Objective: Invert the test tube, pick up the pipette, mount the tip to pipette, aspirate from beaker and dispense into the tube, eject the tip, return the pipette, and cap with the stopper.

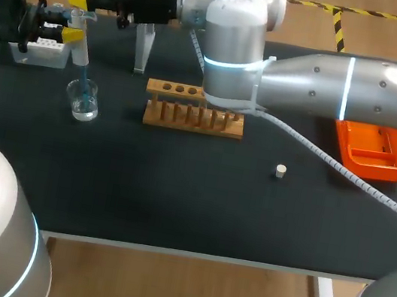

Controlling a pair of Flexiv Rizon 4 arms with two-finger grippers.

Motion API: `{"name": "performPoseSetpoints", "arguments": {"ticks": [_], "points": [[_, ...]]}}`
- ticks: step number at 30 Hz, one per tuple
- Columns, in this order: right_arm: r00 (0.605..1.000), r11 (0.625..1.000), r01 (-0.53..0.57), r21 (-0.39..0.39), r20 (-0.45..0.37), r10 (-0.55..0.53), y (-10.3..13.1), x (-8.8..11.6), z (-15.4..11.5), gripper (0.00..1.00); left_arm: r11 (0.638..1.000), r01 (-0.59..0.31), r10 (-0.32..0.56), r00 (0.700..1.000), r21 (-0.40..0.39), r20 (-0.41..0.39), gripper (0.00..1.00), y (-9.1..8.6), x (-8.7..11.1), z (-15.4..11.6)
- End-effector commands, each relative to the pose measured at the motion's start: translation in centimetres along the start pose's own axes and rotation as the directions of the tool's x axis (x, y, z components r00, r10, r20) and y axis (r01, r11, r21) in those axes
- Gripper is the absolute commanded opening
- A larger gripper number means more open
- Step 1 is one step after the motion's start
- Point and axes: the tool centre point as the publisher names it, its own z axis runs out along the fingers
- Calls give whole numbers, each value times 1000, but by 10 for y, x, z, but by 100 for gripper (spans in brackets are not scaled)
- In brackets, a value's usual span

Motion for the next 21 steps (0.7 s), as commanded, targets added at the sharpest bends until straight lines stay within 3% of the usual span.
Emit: {"name": "performPoseSetpoints", "arguments": {"ticks": [1, 21], "points": [[1000, 1000, 3, -2, -5, -3, -1, -4, 3, 0, 1000, -1, 1, 1000, 2, -4, 0, 1, -1, -1], [1000, 1000, -8, -3, 3, 8, -14, -7, 7, 0, 1000, -1, 1, 1000, 2, -4, 0, 1, -1, -1]]}}
